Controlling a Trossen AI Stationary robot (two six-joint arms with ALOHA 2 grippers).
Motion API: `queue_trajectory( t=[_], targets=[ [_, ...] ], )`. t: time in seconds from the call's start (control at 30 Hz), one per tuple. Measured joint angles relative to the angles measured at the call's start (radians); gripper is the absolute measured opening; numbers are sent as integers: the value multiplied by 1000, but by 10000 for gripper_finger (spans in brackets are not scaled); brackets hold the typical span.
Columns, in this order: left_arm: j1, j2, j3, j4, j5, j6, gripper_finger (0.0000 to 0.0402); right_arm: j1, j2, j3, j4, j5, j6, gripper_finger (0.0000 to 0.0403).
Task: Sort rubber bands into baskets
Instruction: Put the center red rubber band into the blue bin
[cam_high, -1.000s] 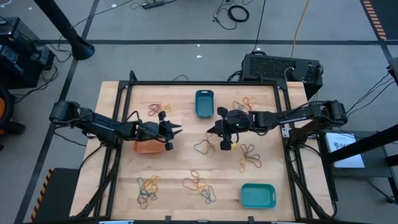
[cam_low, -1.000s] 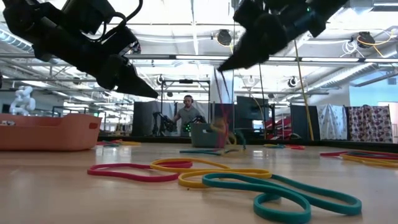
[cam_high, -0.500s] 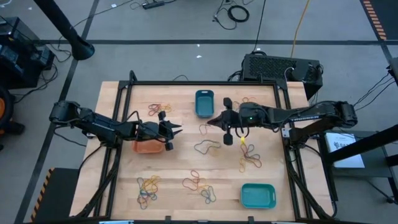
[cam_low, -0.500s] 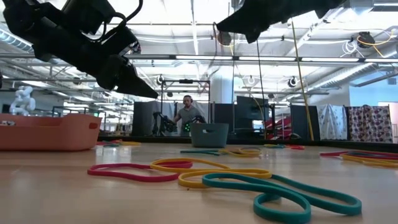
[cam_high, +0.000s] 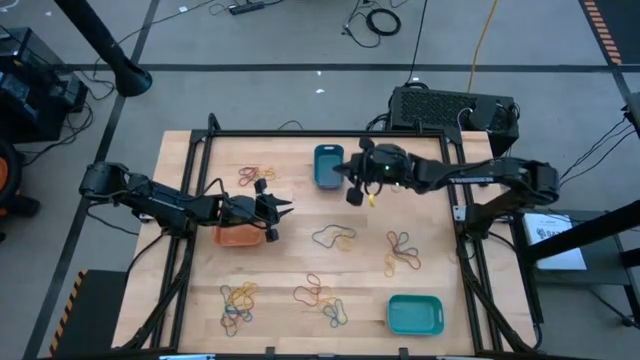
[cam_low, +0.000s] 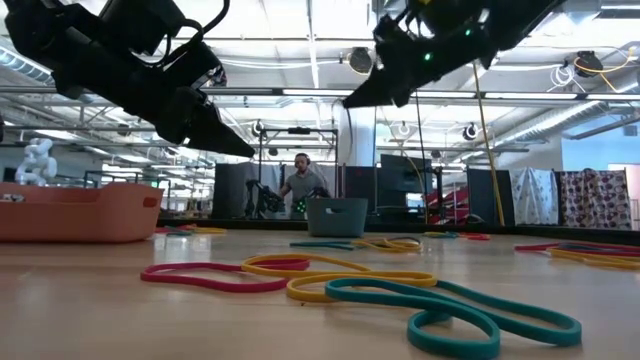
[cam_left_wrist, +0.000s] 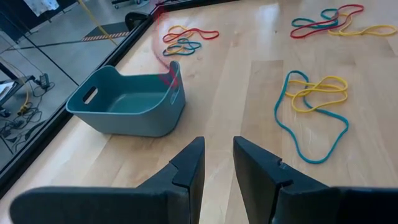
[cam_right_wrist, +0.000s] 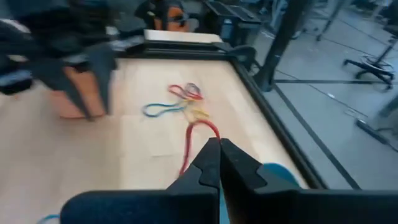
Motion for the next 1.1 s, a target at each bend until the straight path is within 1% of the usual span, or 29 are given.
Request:
queue_trajectory(
  t=[0.2,0.4,0.53,0.87,0.97,1.1],
  targets=[
    [0,0,0,-1,0,0,93,-87,64,0,72,-1,-8,0],
    [0,0,0,-2,-1,0,93,-148,120,-1,72,-2,16,0],
    [0,0,0,-2,-1,0,93,-165,144,-1,86,-5,26,0],
    [0,0,0,-2,-1,1,93,-165,178,-1,114,-6,37,1],
    [0,0,0,-2,-1,1,93,-165,178,-1,114,-6,36,15],
    [0,0,0,-2,-1,1,93,-165,178,-1,114,-5,36,55]
  ],
)
